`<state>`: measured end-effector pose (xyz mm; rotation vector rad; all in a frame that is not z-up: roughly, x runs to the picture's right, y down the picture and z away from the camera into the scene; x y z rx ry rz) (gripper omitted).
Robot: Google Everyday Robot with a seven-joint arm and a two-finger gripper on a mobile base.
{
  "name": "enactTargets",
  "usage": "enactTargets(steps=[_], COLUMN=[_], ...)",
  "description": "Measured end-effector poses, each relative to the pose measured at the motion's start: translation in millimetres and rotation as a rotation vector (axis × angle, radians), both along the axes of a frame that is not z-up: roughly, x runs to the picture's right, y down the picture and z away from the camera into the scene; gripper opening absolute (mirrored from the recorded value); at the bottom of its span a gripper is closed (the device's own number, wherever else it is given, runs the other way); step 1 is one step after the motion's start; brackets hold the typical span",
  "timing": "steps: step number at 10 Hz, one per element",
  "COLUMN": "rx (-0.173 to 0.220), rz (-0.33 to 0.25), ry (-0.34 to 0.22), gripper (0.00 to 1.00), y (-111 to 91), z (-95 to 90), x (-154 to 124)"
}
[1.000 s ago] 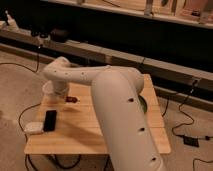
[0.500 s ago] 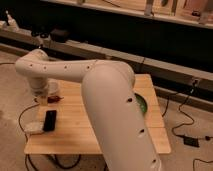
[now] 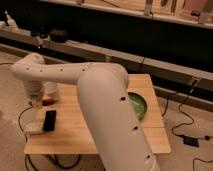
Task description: Place the pepper on the white sponge
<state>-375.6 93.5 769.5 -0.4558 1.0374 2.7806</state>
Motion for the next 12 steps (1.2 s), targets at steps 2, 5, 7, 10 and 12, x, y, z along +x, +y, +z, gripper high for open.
enactTargets(steps=[2,5,7,10,12], rx=[-0.001,-0.042,-0.091,-0.144,-0.169], rz=[0.000,0.056,0.099,0.082,0.072], ry=[-0.042,-0.060,-0.068,-0.074,-0.062], gripper=[0.00,0.00,0.00,0.00,0.00], y=[18,37,47,68,79], z=[10.6,25.6,25.5,15.7,16.8], x=[-31,-48,-49,-49,-46])
